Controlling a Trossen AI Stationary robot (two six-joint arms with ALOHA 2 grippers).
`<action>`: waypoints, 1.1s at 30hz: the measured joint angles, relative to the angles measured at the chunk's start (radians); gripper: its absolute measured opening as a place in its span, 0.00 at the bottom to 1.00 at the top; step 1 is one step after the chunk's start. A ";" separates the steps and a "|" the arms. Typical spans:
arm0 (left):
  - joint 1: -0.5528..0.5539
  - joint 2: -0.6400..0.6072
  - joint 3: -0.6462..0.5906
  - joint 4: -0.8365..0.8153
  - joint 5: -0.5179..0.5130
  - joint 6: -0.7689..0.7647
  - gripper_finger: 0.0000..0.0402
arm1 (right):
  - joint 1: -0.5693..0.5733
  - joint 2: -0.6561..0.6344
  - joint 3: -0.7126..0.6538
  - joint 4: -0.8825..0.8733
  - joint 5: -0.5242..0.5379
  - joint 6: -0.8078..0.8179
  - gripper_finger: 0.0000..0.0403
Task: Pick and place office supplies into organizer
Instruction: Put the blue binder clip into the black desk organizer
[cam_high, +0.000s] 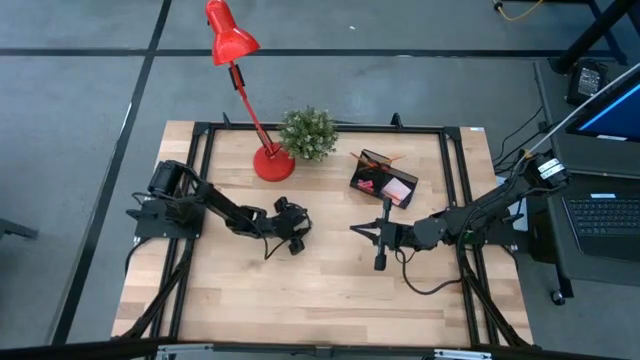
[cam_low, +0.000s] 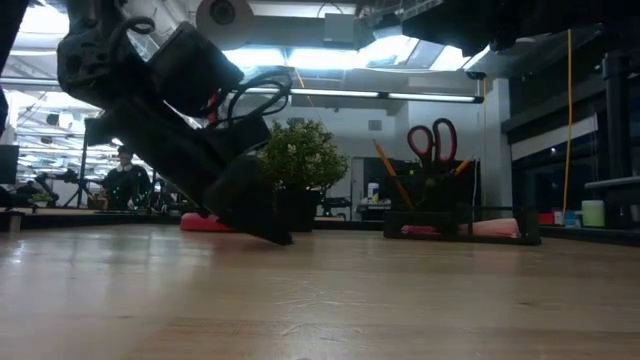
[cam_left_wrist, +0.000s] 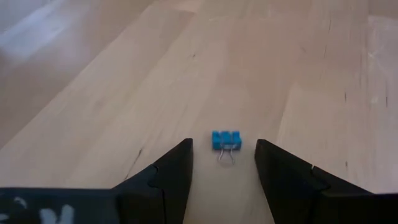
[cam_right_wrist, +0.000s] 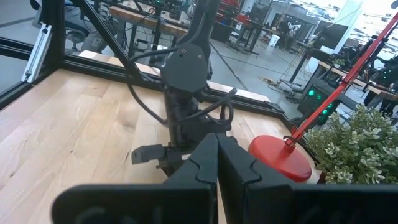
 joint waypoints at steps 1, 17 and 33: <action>0.000 0.012 0.005 0.006 -0.002 0.009 0.43 | 0.000 0.000 0.000 0.000 0.000 0.000 0.02; 0.001 0.032 0.051 -0.043 0.014 0.049 0.43 | 0.000 0.000 0.000 0.000 0.000 0.000 0.02; 0.001 0.025 0.051 -0.102 0.028 0.031 0.43 | 0.000 0.000 0.000 -0.005 0.000 0.004 0.02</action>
